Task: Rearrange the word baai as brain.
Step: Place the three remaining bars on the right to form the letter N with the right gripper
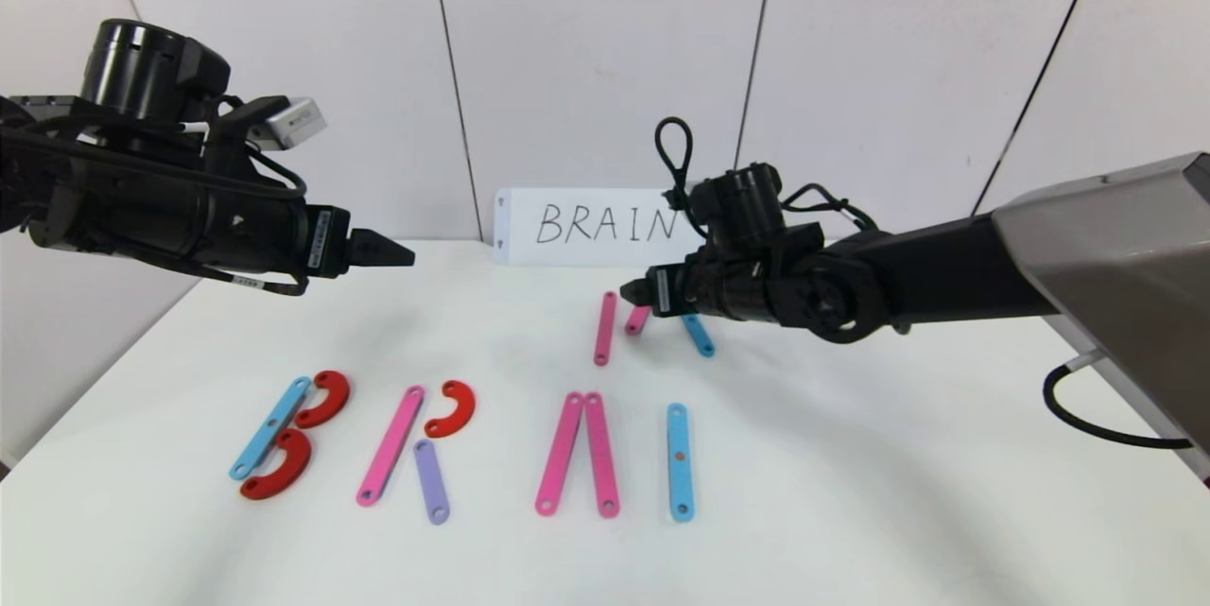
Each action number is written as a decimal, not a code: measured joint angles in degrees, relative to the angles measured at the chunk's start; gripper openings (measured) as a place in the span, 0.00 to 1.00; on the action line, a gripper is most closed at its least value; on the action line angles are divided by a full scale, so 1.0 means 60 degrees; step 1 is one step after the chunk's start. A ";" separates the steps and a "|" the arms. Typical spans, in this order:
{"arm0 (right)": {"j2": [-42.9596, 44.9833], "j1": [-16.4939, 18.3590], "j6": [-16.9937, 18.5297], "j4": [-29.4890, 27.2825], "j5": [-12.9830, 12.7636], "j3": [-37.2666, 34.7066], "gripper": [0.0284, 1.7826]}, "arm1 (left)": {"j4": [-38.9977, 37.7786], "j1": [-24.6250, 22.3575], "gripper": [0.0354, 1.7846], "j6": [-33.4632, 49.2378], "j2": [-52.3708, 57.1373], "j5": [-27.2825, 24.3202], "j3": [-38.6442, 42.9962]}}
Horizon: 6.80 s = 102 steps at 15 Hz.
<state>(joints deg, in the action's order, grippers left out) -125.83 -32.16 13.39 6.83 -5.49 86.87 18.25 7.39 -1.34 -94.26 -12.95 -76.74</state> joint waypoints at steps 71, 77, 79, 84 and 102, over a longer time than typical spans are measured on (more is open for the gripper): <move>-0.1071 0.0083 0.0317 -0.0179 -0.1796 0.0870 0.16 | 0.0049 0.0351 0.97 -0.0004 0.0004 -0.0033 0.0120; 0.0878 -0.0065 0.1485 -0.0004 -0.2784 -0.2438 0.16 | 0.0059 0.0351 0.97 0.0004 0.0045 -0.0033 0.0120; 0.1288 -0.0197 0.1766 0.0014 -0.3035 -0.3316 0.16 | 0.0055 0.0351 0.97 0.0004 0.0081 -0.0033 0.0120; 0.1760 -0.0713 0.2633 0.0043 -0.3163 -0.4791 0.16 | 0.0077 0.0351 0.97 0.0004 0.0142 -0.0033 0.0120; 0.1820 -0.1199 0.3186 -0.0095 -0.3025 -0.5287 0.25 | 0.0118 0.0351 0.97 0.0004 0.0177 -0.0041 0.0126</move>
<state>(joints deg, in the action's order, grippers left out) -114.91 -39.35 32.50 6.25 -23.64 55.15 18.96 9.50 -1.32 -93.20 -13.19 -75.98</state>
